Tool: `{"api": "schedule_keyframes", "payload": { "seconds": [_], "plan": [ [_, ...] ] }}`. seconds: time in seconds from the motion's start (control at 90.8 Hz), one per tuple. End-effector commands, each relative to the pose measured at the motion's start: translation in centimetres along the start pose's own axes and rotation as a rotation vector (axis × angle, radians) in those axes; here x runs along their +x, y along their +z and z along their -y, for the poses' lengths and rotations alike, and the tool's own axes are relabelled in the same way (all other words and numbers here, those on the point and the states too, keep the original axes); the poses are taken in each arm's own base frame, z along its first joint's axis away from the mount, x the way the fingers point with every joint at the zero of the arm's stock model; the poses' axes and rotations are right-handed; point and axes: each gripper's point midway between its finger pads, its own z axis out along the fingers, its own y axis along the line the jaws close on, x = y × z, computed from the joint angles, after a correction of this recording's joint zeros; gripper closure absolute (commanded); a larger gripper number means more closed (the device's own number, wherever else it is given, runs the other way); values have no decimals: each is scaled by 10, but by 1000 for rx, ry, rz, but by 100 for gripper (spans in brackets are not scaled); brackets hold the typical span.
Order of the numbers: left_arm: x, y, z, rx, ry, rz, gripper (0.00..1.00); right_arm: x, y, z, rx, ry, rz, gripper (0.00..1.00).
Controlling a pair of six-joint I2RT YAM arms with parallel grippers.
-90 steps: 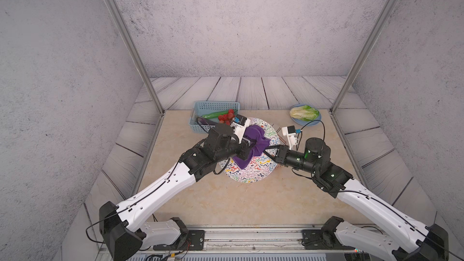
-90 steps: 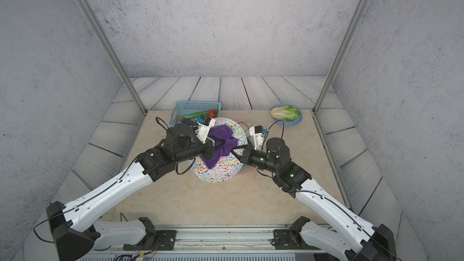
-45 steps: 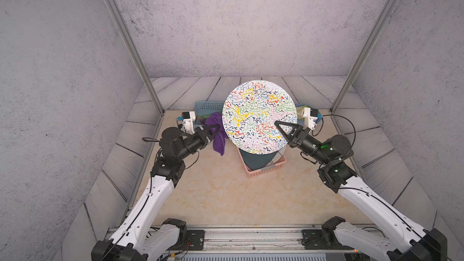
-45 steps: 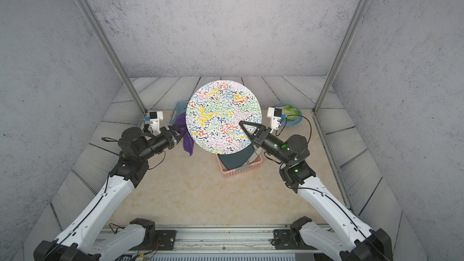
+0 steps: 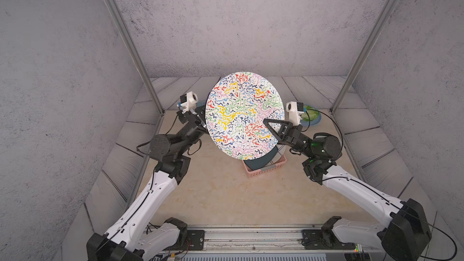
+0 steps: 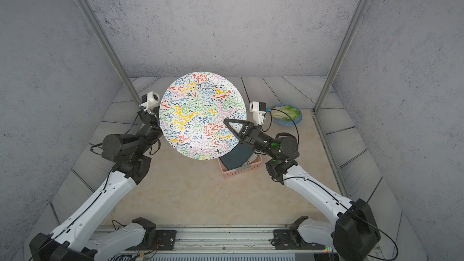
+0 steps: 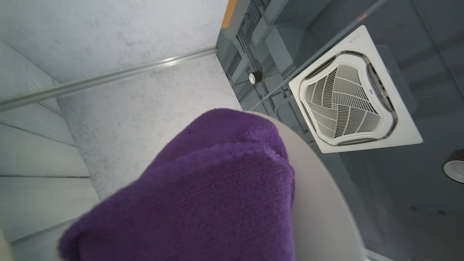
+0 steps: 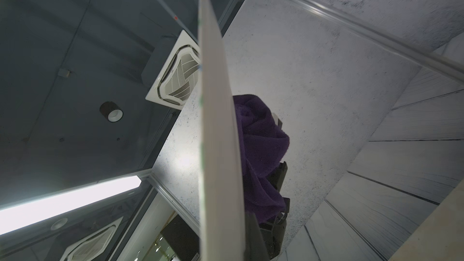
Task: Wipe the wet plate dry
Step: Wipe the plate with towel.
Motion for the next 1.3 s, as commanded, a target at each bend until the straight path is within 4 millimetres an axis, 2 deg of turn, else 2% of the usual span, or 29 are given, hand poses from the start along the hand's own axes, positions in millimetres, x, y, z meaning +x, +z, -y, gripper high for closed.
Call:
{"api": "schedule_keyframes", "payload": {
  "seconds": [0.0, 0.066, 0.121, 0.187, 0.22, 0.297, 0.352, 0.396, 0.473, 0.572, 0.639, 0.694, 0.804, 0.881, 0.98, 1.134, 1.222, 1.266, 1.288],
  "plan": [
    [46, 9, 33, 103, 61, -106, 100, -10, 19, -21, -62, -53, 12, 100],
    [67, 9, 21, 46, 92, -144, 100, -33, 23, -25, -55, -69, 82, 100],
    [71, 6, 22, 35, 117, -152, 100, -56, 20, -25, -28, -73, 138, 100],
    [68, 1, 43, 74, 154, -142, 100, -81, 11, -29, -25, -78, 206, 100],
    [65, 1, 53, 76, 178, -143, 100, -87, 7, -31, -28, -84, 220, 100],
    [55, 4, 72, 66, 227, -128, 100, -82, 5, -31, -20, -93, 196, 100],
    [49, 9, 88, 82, 257, -117, 100, -63, 7, -23, 4, -68, 127, 100],
    [45, 15, 92, 95, 262, -113, 100, -45, 10, -20, 3, -57, 98, 100],
    [38, 28, 88, 127, 227, -118, 100, -22, 16, -26, -23, -58, 83, 100],
    [32, 37, 66, 154, 136, -104, 100, -15, 25, -30, -25, -63, 69, 100],
    [39, 41, 51, 153, 107, -115, 100, -18, 32, -32, -27, -72, 66, 100],
    [54, 44, 46, 153, 113, -152, 100, -25, 38, -31, -29, -83, 85, 100],
    [96, 46, 36, 135, 128, -245, 100, -49, 42, -27, -9, -99, 146, 100],
    [108, 43, 32, 129, 122, -255, 100, -69, 41, -29, -3, -114, 191, 100],
    [92, 36, 41, 138, 119, -179, 100, -83, 32, -35, -9, -114, 232, 100],
    [43, 20, 79, 154, 183, -65, 100, -68, 9, -29, 54, -117, 234, 100],
    [26, 0, 89, 78, 278, -4, 100, -66, -21, -3, 199, -98, 283, 100],
    [19, -11, 76, -55, 362, 34, 100, -65, -36, 9, 291, -93, 302, 100],
    [20, -20, 78, -120, 435, 50, 100, -64, -43, 15, 337, -99, 309, 100]
  ]
}}
